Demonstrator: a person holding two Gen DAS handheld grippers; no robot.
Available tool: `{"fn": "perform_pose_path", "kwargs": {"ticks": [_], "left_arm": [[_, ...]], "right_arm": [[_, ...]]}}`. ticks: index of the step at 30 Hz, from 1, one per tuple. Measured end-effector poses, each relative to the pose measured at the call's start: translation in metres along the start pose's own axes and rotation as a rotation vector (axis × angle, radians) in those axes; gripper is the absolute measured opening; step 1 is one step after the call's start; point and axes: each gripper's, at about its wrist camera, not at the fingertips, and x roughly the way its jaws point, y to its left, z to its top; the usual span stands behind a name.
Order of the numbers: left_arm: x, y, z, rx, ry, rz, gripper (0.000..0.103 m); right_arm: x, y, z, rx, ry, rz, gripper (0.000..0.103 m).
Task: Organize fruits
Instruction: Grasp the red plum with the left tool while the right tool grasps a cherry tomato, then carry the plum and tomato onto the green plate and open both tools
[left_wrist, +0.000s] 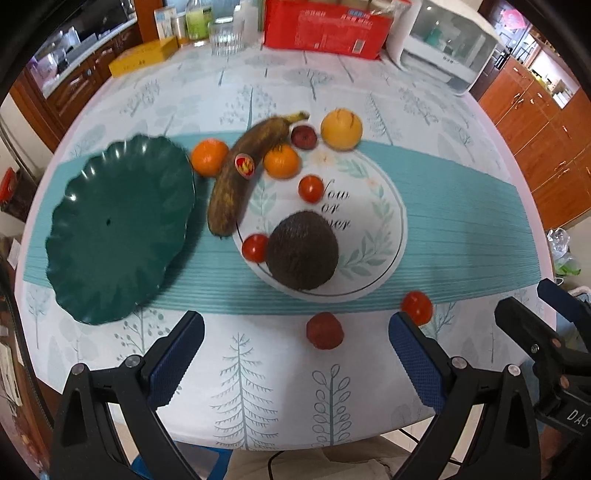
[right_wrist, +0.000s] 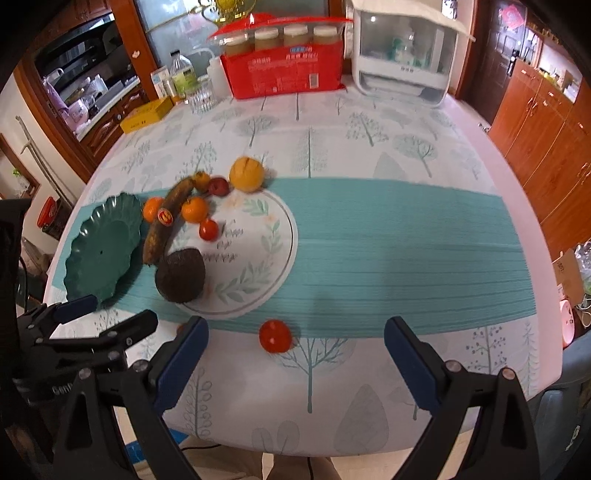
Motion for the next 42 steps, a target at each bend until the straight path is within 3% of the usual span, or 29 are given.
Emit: {"fn": "perform_pose_path", "kwargs": {"ticks": [6, 11, 13, 18, 25, 29, 32, 42], "left_arm": [[0.025, 0.007, -0.007, 0.002, 0.042, -0.015, 0.096], [0.042, 0.015, -0.014, -0.032, 0.077, -0.076, 0.092], [0.046, 0.014, -0.016, -0.029, 0.081, -0.083, 0.087], [0.058, 0.007, -0.018, -0.005, 0.105, -0.099, 0.064], [0.069, -0.005, -0.018, 0.008, 0.115, -0.127, 0.047], [0.072, -0.015, -0.016, 0.021, 0.108, -0.15, 0.03], [0.072, -0.022, -0.016, 0.025, 0.095, -0.135, 0.03], [0.071, -0.018, -0.017, -0.012, 0.06, -0.164, 0.028]], "right_arm": [[0.027, -0.003, -0.011, -0.021, 0.068, 0.022, 0.09], [0.048, -0.001, -0.021, -0.045, 0.115, 0.065, 0.081], [0.056, 0.001, -0.024, -0.056, 0.128, 0.078, 0.078], [0.074, 0.009, -0.029, -0.098, 0.154, 0.108, 0.062], [0.091, 0.014, -0.032, -0.14, 0.166, 0.105, 0.045], [0.097, 0.012, -0.031, -0.134, 0.166, 0.114, 0.037], [0.099, 0.011, -0.031, -0.13, 0.167, 0.137, 0.032], [0.097, 0.014, -0.031, -0.167, 0.145, 0.131, 0.029]]}}
